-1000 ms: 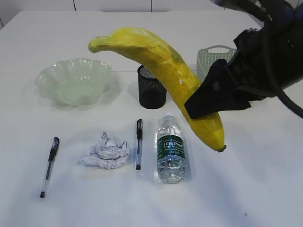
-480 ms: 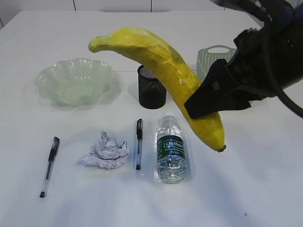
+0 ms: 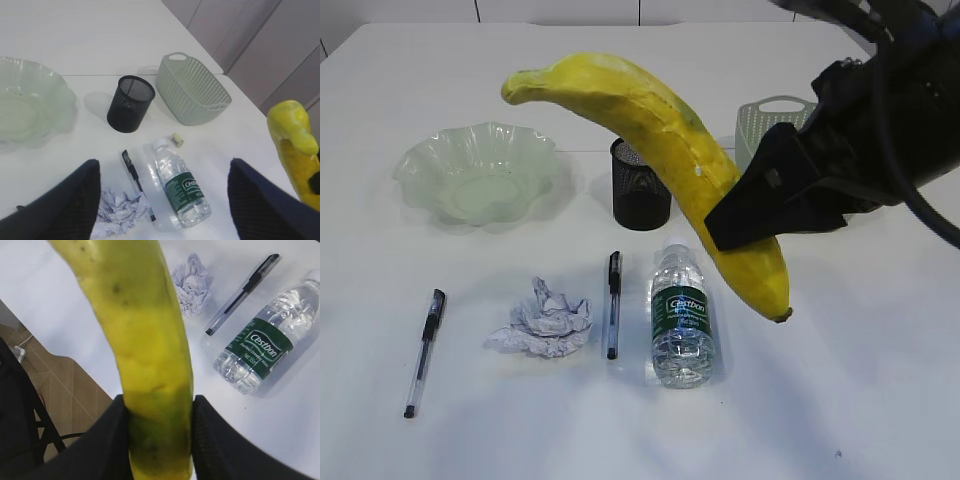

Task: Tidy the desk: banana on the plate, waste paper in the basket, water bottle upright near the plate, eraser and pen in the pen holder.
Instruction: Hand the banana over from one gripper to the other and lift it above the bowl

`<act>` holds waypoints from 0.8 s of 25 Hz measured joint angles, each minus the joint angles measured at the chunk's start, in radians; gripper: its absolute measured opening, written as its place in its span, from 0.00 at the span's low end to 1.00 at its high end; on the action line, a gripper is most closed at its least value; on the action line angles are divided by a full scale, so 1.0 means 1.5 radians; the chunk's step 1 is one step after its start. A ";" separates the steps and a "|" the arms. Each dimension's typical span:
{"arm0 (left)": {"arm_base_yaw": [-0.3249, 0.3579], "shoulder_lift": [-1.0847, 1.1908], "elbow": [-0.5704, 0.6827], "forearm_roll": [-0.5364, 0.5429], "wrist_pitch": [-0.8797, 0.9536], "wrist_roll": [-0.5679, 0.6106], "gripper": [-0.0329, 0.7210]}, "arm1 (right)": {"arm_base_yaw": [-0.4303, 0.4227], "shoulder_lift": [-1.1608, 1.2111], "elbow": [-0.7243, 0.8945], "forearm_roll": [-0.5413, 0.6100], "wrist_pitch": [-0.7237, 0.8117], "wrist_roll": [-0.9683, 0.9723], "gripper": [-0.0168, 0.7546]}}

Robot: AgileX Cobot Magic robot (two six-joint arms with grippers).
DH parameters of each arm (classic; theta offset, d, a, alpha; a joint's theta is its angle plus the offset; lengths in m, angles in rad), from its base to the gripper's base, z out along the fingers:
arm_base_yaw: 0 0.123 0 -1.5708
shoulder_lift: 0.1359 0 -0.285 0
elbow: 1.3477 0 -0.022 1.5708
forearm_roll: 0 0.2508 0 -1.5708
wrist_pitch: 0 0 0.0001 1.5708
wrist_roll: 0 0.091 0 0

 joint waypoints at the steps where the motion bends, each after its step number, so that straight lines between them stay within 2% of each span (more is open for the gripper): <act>1: 0.000 0.000 0.000 0.008 -0.002 0.001 0.79 | 0.000 0.000 0.000 0.000 0.000 0.000 0.37; 8: 0.000 0.010 0.000 0.167 -0.018 -0.050 0.79 | 0.000 0.000 0.000 0.000 0.000 0.000 0.37; 12: 0.000 0.031 0.000 0.245 -0.084 -0.056 0.79 | 0.000 0.000 0.000 0.000 0.000 0.000 0.37; 16: 0.000 0.053 0.000 0.266 -0.183 -0.054 0.79 | 0.000 0.000 0.000 0.000 0.000 0.000 0.37; 20: 0.000 0.071 0.000 0.246 -0.188 -0.050 0.79 | 0.000 0.000 0.000 0.000 0.000 0.000 0.37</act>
